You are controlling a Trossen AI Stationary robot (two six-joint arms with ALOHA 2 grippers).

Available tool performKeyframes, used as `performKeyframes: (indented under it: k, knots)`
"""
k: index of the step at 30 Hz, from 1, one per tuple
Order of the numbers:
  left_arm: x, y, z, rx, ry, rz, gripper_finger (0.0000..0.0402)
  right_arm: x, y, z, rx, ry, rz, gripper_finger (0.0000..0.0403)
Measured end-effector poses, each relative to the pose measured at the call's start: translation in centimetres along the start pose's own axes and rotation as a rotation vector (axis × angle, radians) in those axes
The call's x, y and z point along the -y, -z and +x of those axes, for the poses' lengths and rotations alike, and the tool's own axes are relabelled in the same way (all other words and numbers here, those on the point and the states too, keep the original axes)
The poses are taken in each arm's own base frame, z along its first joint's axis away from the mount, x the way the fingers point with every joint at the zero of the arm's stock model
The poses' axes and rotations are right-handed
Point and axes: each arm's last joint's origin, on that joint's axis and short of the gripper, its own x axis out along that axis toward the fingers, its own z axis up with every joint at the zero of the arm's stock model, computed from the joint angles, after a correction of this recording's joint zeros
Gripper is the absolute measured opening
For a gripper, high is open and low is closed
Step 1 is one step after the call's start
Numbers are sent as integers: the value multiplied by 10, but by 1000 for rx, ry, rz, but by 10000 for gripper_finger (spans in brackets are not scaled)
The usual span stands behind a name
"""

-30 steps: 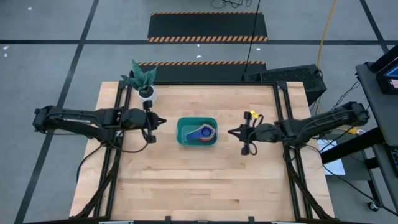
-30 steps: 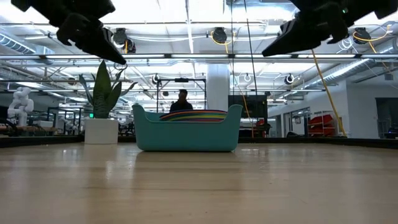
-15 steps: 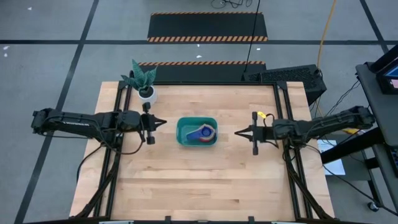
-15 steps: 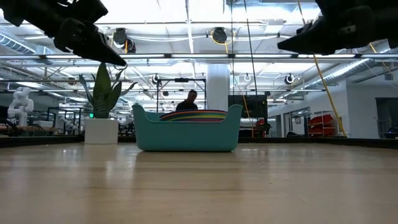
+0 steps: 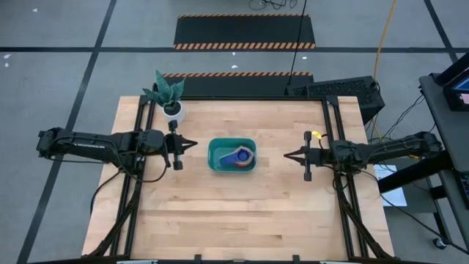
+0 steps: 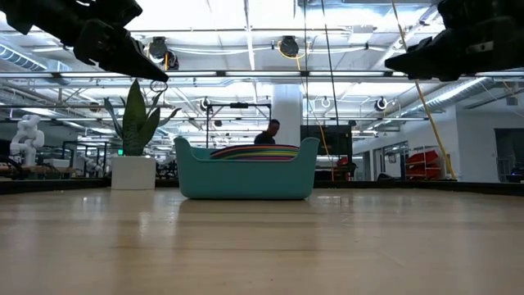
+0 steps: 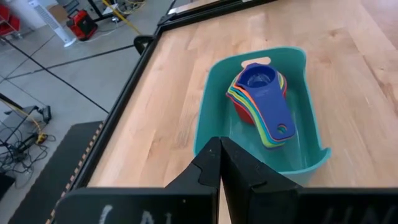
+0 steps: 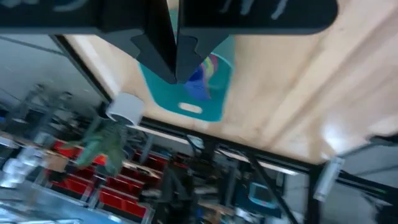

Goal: Nest measuring cups in basket
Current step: Return to Home Position

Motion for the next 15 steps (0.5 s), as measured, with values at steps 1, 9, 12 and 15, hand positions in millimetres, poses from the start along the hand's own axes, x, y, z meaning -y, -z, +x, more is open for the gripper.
performKeyframes:
  k: [1, 9, 12, 15]
  knots:
    - [0, 0, 0, 0, 0, 0, 10, 0, 0, -1, 7, -5, 0, 0]
    - [0, 0, 0, 0, 1, -18, 10, 1, -3, -9, 45, -18, 10, 0]
    - [0, 0, 0, 0, 1, -19, 10, 1, -3, -12, 42, -19, 25, 0]
    - [0, 0, 0, -1, 1, -22, 10, 2, -2, -15, 33, -20, 26, 0]
